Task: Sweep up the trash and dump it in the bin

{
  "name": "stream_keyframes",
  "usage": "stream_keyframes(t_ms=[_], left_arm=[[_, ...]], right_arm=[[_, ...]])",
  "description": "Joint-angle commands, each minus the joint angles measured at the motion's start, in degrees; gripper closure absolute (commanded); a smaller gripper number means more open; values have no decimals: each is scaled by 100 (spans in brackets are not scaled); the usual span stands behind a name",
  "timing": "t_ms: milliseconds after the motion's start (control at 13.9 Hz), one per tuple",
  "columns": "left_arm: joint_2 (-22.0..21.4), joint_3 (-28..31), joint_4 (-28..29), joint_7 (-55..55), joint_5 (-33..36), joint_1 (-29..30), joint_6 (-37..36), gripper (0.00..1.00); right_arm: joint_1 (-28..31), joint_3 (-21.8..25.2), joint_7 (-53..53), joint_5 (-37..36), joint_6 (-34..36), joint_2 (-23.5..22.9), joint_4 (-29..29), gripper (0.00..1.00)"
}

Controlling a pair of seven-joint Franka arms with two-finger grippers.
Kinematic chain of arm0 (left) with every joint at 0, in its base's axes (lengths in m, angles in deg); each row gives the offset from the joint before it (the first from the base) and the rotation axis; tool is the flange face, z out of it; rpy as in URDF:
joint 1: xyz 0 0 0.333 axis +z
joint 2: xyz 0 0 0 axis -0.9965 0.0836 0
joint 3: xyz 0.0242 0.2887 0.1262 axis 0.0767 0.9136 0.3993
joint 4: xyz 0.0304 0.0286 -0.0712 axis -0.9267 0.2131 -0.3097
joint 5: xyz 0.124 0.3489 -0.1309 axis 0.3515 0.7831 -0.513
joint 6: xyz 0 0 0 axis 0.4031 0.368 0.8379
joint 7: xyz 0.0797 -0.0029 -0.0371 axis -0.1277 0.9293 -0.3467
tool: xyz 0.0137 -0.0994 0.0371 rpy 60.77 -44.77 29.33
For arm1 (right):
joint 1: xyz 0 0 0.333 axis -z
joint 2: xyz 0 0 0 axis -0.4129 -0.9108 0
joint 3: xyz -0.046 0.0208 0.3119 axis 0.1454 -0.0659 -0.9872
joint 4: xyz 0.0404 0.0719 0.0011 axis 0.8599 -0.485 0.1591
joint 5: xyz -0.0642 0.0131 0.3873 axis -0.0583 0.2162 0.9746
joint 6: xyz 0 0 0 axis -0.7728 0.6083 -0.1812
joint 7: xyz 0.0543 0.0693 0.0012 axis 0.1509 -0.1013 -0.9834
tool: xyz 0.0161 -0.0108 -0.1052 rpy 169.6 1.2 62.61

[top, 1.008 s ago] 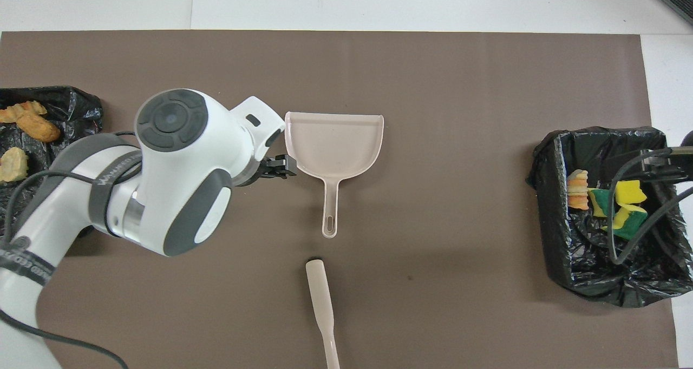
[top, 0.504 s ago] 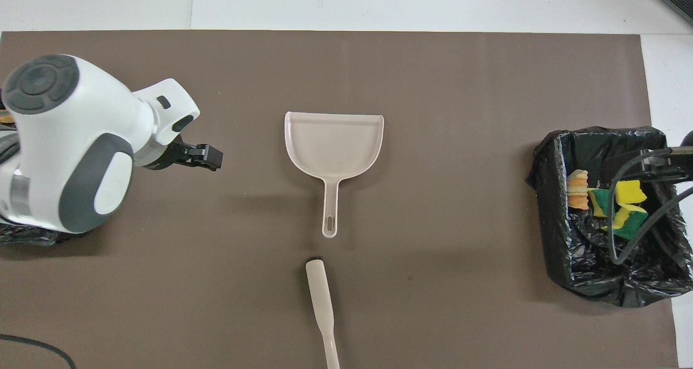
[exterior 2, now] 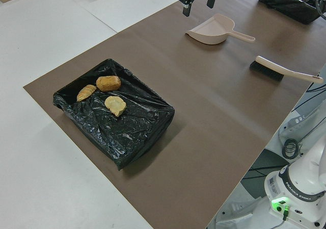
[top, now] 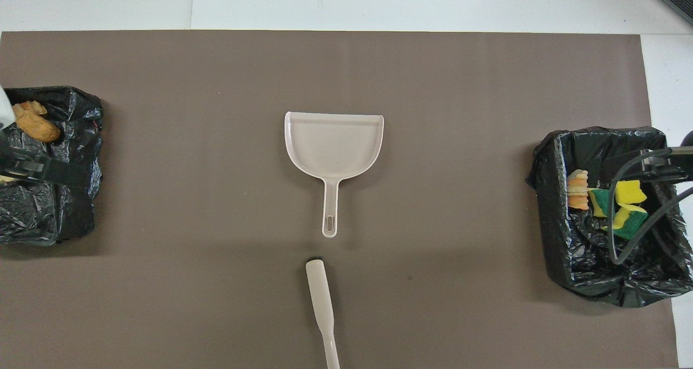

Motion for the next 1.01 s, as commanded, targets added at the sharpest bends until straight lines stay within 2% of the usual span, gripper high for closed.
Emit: stream_keyframes(t_ms=[0,288,432,648,936], left_arm=[[13,49,-424,-95,66,17,-566,0],[-303,-21,-215,-69,40,-62,-760,0],[-295,-21,-223,-25,5,-53,-700,0],[-269,-39,-197,677,-215,-79,-218,0],[-268,-39,-188,635,-224,-80,-146,0]], right_arm=[[14,-7,73,95,-85,79,-117,0],[14,-7,73,95,-85,79,-117,0],[14,-7,73,95,-85,79,-117,0],[14,-7,73,95,-85,79,-117,0],[14,-7,73,95,-85,79,-117,0]])
